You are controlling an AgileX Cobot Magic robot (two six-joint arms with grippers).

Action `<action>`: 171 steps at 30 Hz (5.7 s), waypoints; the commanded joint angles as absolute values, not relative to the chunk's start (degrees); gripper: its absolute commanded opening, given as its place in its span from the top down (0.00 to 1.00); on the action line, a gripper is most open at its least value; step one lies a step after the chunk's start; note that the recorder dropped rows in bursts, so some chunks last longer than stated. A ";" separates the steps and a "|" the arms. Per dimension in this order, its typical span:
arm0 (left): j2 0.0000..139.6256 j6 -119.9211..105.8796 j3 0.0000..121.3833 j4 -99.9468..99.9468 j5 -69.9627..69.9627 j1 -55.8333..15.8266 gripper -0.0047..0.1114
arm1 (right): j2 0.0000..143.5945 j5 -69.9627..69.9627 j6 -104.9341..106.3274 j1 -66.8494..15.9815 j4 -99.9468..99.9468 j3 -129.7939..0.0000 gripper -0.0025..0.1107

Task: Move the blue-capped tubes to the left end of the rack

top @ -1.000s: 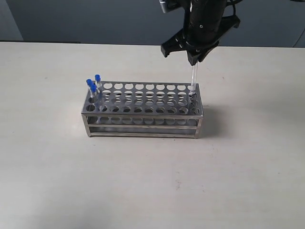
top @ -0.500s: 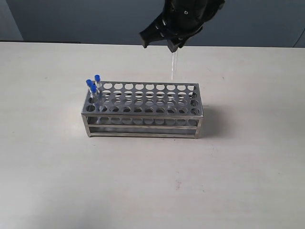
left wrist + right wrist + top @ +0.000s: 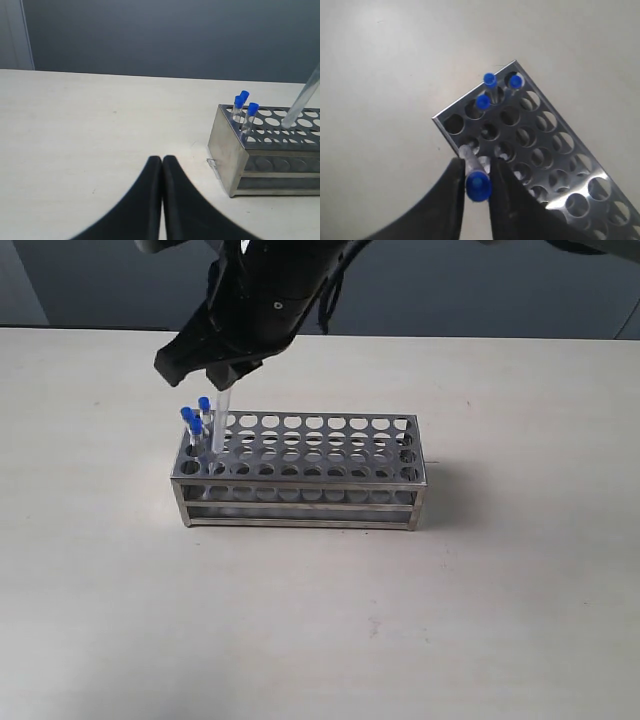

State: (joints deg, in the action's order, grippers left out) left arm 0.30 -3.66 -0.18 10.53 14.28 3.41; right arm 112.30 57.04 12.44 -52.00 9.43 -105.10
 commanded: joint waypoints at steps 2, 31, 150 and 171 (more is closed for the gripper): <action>0.00 -3.64 0.00 10.41 13.78 3.20 0.95 | 113.68 56.32 16.12 -52.16 14.12 -106.77 0.99; 0.00 -3.64 0.00 10.41 13.78 3.20 0.95 | 120.20 51.89 21.29 -52.75 14.22 -107.26 0.99; 0.00 -3.64 0.00 10.41 13.78 3.20 0.95 | 0.00 10.85 9.23 8.51 17.97 0.00 0.56; 0.00 -3.64 0.00 10.41 13.78 3.20 0.95 | 0.00 14.65 9.14 8.51 19.85 0.00 0.56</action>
